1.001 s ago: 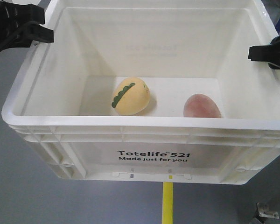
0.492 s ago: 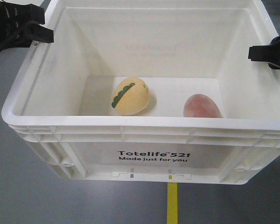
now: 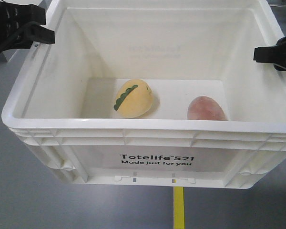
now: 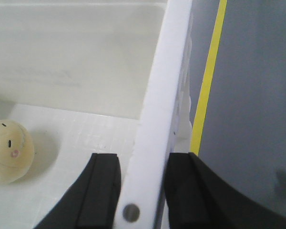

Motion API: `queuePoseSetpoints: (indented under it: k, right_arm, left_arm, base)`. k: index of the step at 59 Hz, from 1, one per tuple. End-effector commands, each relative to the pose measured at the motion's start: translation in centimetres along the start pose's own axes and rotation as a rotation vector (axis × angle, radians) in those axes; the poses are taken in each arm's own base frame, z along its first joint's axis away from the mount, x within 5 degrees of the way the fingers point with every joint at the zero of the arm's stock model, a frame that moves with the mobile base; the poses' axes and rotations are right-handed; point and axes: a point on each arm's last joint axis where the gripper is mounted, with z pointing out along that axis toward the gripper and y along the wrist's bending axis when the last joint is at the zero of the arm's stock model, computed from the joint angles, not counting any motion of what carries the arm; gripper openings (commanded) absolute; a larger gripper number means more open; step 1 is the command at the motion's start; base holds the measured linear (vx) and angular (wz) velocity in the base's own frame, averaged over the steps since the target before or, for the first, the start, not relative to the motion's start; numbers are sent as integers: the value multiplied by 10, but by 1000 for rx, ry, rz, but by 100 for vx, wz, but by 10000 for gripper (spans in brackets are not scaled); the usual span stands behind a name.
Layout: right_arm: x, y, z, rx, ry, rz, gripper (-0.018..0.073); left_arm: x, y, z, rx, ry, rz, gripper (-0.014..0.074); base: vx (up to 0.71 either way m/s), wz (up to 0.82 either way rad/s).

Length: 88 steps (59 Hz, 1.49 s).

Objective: Place moving items into box and shelve
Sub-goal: 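Hold the crate with both grippers while the base drives away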

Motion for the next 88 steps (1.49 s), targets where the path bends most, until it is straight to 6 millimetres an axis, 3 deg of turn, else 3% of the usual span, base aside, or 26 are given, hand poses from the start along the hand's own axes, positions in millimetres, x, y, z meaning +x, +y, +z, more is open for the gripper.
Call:
queuePoseSetpoints:
  k: [1, 88]
  right_arm:
    - [-25, 4, -19, -12, -206, 24, -6]
    - [-24, 4, -18, -13, -198, 24, -6]
  left_arm:
    - [-16, -17, -23, 84, -174, -10, -6]
    - [-15, -17, -23, 84, -173, -10, -6]
  base:
    - [43, -6]
    - [43, -4]
